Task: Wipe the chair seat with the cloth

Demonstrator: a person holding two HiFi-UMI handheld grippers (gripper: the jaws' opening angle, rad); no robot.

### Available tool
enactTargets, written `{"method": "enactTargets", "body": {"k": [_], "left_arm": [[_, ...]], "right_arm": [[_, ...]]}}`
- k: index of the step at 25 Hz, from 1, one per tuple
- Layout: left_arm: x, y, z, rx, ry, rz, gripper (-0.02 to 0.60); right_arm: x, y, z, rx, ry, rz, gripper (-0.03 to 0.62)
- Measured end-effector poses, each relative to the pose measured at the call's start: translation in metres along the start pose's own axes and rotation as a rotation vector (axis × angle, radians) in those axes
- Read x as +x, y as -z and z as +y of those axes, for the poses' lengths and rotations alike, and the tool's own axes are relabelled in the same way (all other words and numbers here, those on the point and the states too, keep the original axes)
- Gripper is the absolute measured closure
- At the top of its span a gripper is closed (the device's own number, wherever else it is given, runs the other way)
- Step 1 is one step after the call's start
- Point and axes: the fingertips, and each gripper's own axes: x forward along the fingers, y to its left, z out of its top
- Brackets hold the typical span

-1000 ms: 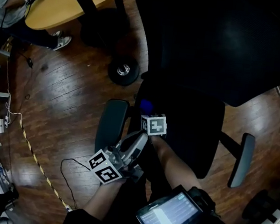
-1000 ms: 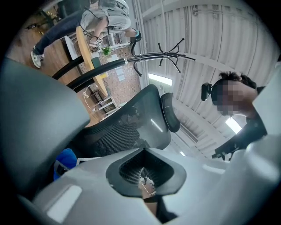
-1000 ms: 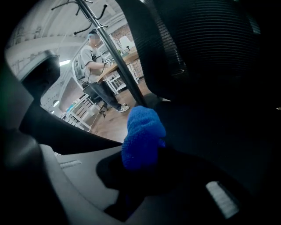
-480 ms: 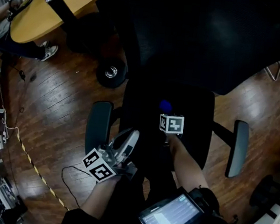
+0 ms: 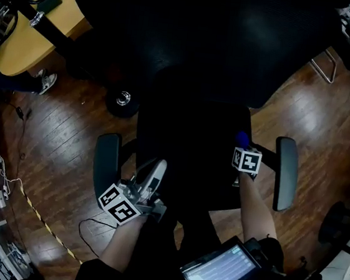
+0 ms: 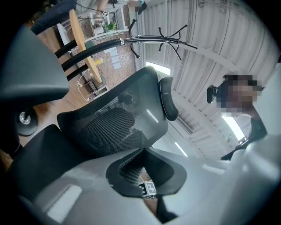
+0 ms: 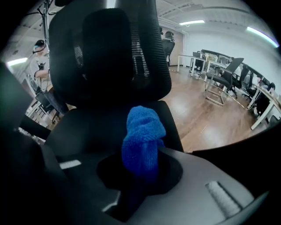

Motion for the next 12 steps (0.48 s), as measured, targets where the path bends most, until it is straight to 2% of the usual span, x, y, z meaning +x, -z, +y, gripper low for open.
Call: {"method": "enactTargets", "body": {"k": [4,8,10,12], "left_arm": [[0.001,0.003,-0.002,0.005,-0.002,0.008,0.591],[0.0,0.002,-0.007,0.012,-0.003,-0.007,0.591],[-0.005,0.0,-0.007,0.011,-0.005,-0.019,0.591],[-0.012,-0.002,-0.008,0.012,-0.011,-0.033,0.591]], "right_arm": [[0.001,0.001,-0.002,0.0,0.0,-0.001,0.549],[-0.004,-0.004,-0.006,0.027,-0.029,-0.047,0.549],[-0.006,-0.003,0.006,0.03,-0.048,-0.053,0.549],[-0.007,0.001,0.036,0.001,-0.099,-0.046,0.549]]}}
